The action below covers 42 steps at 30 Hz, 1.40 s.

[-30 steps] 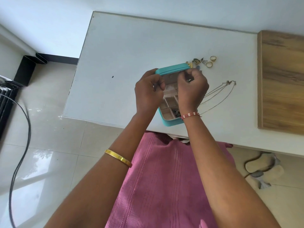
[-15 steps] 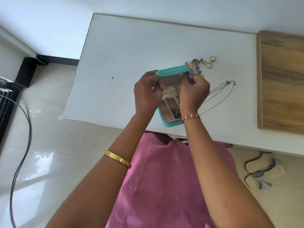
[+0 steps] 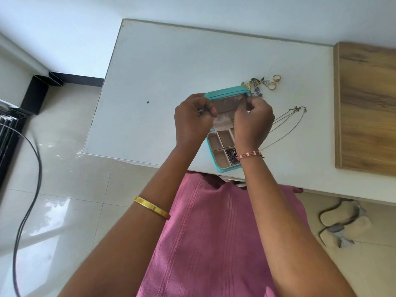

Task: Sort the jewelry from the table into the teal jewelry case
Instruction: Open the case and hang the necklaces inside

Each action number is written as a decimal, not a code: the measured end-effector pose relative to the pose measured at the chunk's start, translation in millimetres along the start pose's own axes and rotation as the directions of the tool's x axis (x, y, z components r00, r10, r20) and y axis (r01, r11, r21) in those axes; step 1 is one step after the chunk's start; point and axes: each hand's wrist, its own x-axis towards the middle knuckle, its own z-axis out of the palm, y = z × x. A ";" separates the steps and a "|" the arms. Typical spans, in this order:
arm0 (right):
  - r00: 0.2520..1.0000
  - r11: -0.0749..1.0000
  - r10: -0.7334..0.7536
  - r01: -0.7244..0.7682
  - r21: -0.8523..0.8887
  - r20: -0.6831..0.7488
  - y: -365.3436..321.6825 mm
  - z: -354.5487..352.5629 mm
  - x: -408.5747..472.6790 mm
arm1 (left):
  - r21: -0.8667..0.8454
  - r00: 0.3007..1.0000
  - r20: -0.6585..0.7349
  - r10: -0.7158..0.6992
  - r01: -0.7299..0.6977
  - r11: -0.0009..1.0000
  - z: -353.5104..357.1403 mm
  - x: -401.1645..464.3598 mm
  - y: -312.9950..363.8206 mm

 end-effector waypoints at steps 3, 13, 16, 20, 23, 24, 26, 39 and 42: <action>0.998 0.995 -0.065 0.066 -0.075 0.012 2.6 -2.8 0.1 | 0.018 1.000 0.001 -0.014 0.014 1.000 -0.2 1.3 1.4; 0.986 0.974 -0.115 0.135 -0.180 0.116 15.7 -8.7 -1.7 | -0.016 0.996 0.002 -0.085 0.085 0.996 0.6 -0.4 0.2; 0.981 0.970 -0.117 0.147 -0.196 0.153 16.1 -13.2 -1.9 | -0.027 0.995 -0.004 -0.101 0.101 0.995 1.3 0.6 -0.5; 0.971 0.957 -0.143 0.186 -0.225 0.194 20.1 -16.0 -0.3 | -0.015 0.995 -0.013 -0.102 0.101 0.995 1.1 2.9 -4.0; 0.965 0.947 -0.181 0.223 -0.230 0.188 24.3 -21.5 0.3 | -0.044 0.990 -0.021 -0.141 0.140 0.989 0.5 6.2 -7.7; 0.965 0.948 -0.188 0.226 -0.223 0.181 25.9 -24.1 0.4 | -0.056 0.987 -0.024 -0.160 0.158 0.986 0.3 7.5 -8.4; 0.969 0.954 -0.183 0.216 -0.210 0.164 29.6 -29.0 1.4 | -0.070 0.983 -0.019 -0.183 0.181 0.981 -0.3 9.7 -8.9; 0.841 0.789 -0.308 0.487 -0.375 0.445 44.5 -32.8 3.1 | -0.084 0.980 0.021 -0.200 0.201 0.976 -2.9 12.1 -6.4; 0.900 0.902 -0.276 0.364 -0.233 0.338 46.0 -37.5 3.8 | -0.086 0.980 0.034 -0.196 0.199 0.976 -3.8 11.5 -6.2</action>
